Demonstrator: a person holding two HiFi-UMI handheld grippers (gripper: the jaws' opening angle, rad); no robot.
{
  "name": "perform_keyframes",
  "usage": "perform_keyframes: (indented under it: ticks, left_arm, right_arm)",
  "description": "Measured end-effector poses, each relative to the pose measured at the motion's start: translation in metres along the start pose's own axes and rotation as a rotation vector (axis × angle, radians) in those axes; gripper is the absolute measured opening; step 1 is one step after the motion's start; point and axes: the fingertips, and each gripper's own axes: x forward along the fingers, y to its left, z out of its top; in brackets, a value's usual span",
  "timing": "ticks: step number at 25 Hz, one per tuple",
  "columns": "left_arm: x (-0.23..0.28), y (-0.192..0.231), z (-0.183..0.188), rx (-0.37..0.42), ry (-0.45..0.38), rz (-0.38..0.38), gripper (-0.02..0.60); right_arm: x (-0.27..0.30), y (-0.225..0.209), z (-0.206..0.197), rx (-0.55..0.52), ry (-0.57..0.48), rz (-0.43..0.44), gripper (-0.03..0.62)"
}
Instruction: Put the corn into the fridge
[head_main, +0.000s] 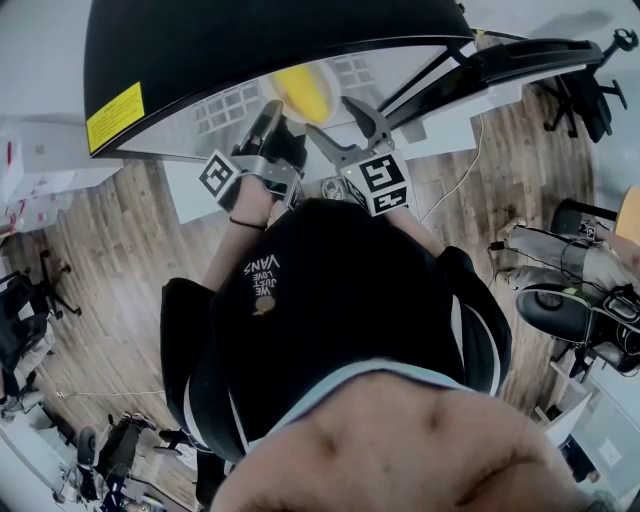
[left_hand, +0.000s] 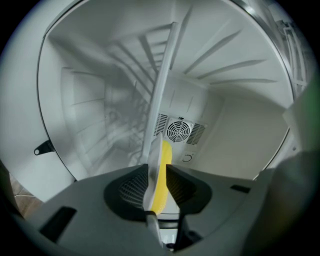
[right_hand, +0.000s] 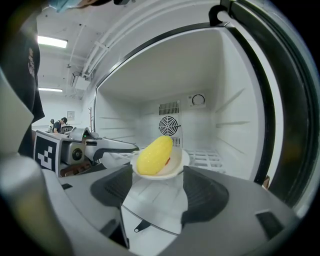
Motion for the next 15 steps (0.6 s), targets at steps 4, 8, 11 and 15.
perform_keyframes:
  ticks: [4,8,11,15]
  left_arm:
    - [0.000,0.000,0.000,-0.003,0.001,-0.002,0.089]
    - [0.000,0.001,-0.001,-0.009,-0.004,-0.004,0.089]
    - [0.000,0.001,-0.001,-0.011,-0.002,-0.006,0.089]
    - [0.001,0.001,-0.001,-0.008,-0.004,-0.006,0.089]
  right_arm:
    - [0.003,-0.001,0.001,0.000,0.000,0.002,0.327]
    - [0.007,-0.003,0.003,-0.003,-0.006,0.004,0.327]
    - [0.009,-0.005,0.003,-0.003,-0.004,0.004,0.327]
    - [0.014,-0.006,0.005,-0.002,-0.004,0.008,0.327]
